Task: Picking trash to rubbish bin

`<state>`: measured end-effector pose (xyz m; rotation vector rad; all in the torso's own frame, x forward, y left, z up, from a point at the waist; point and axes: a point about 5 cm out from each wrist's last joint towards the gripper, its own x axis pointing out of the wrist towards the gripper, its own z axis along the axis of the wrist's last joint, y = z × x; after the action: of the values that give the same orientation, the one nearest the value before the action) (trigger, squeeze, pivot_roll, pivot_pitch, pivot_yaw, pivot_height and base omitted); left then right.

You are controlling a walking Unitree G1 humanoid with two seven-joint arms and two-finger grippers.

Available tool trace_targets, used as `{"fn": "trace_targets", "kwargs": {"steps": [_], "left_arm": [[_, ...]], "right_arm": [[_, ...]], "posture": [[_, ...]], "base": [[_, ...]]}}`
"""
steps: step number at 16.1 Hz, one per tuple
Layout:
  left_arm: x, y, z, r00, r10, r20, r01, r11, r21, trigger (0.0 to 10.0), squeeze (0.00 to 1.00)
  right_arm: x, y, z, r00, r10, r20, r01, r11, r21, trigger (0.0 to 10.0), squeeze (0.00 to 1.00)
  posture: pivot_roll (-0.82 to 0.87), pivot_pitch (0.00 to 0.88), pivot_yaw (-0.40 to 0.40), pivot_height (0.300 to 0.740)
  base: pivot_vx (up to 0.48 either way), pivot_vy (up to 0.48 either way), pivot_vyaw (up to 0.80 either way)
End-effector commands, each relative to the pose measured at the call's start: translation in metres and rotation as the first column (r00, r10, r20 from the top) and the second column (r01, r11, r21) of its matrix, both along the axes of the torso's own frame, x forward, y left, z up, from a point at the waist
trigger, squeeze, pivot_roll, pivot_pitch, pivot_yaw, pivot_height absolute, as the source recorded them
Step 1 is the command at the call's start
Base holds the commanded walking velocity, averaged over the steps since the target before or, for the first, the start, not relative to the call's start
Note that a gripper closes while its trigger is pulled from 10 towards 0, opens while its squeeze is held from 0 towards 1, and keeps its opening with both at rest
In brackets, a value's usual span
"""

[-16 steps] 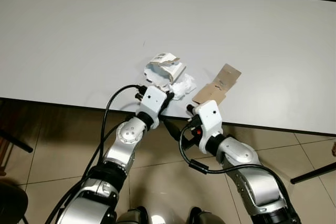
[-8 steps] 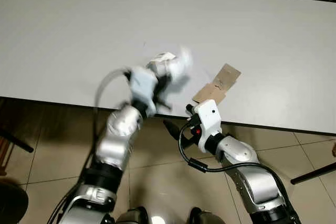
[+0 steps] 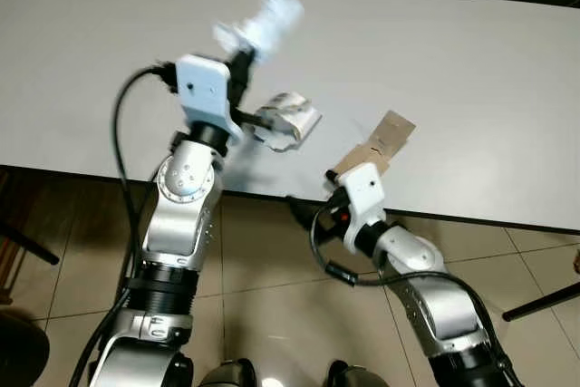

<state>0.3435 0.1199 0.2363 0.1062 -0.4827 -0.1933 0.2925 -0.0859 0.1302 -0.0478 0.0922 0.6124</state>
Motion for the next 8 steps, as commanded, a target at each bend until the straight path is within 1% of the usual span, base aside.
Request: {"fn": "trace_targets", "kwargs": {"steps": [1,2,3,4,5,6,7,8], "left_arm": [[0.001,0.001,-0.004,0.998,0.053,-0.015,-0.052,0.998,0.020,10.0,0.00],[0.003,0.003,-0.010,0.993,0.114,-0.031,-0.112,0.992,0.059,10.0,0.00],[0.002,0.002,-0.017,0.988,0.148,-0.042,-0.143,0.985,0.093,10.0,0.00],[0.001,0.002,-0.024,0.982,0.180,-0.062,-0.175,0.981,0.078,10.0,0.00],[-0.002,0.002,-0.032,0.976,0.206,-0.073,-0.200,0.976,0.080,10.0,0.00],[-0.003,0.002,-0.033,0.975,0.210,-0.075,-0.204,0.976,0.079,10.0,0.00],[-0.004,0.004,-0.035,0.970,0.231,-0.074,-0.226,0.971,0.074,10.0,0.00],[-0.003,0.005,-0.036,0.968,0.239,-0.081,-0.232,0.969,0.081,10.0,0.00]], "right_arm": [[0.004,-0.004,0.003,0.999,-0.038,0.019,0.038,0.999,0.012,10.0,0.00],[0.010,-0.010,0.008,0.994,-0.100,0.047,0.099,0.995,0.020,10.0,0.00],[0.016,-0.017,0.012,0.982,-0.176,0.063,0.173,0.984,0.042,10.0,0.00],[0.022,-0.024,0.017,0.966,-0.250,0.065,0.245,0.966,0.085,10.0,0.00],[0.029,-0.036,0.025,0.936,-0.342,0.089,0.331,0.936,0.119,10.0,0.00],[0.030,-0.038,0.026,0.930,-0.356,0.093,0.344,0.931,0.125,10.0,0.00],[0.034,-0.044,0.032,0.907,-0.409,0.104,0.392,0.908,0.152,10.0,0.00],[0.036,-0.046,0.035,0.896,-0.430,0.110,0.409,0.897,0.170,10.0,0.00]], "posture": [[-0.06,0.116,0.015,0.740],[-0.06,0.112,0.016,0.740],[-0.06,0.110,0.016,0.740],[-0.06,0.108,0.018,0.740],[-0.06,0.105,0.018,0.740],[-0.06,0.105,0.018,0.740],[-0.06,0.104,0.018,0.740],[-0.06,0.105,0.018,0.740]], "base": [[0.000,0.000,0.00],[0.000,0.000,0.00],[0.000,0.000,0.00],[0.000,0.000,0.00],[0.000,0.000,0.00],[0.000,0.000,0.00],[0.000,0.000,0.00],[0.000,0.000,0.00]]}}
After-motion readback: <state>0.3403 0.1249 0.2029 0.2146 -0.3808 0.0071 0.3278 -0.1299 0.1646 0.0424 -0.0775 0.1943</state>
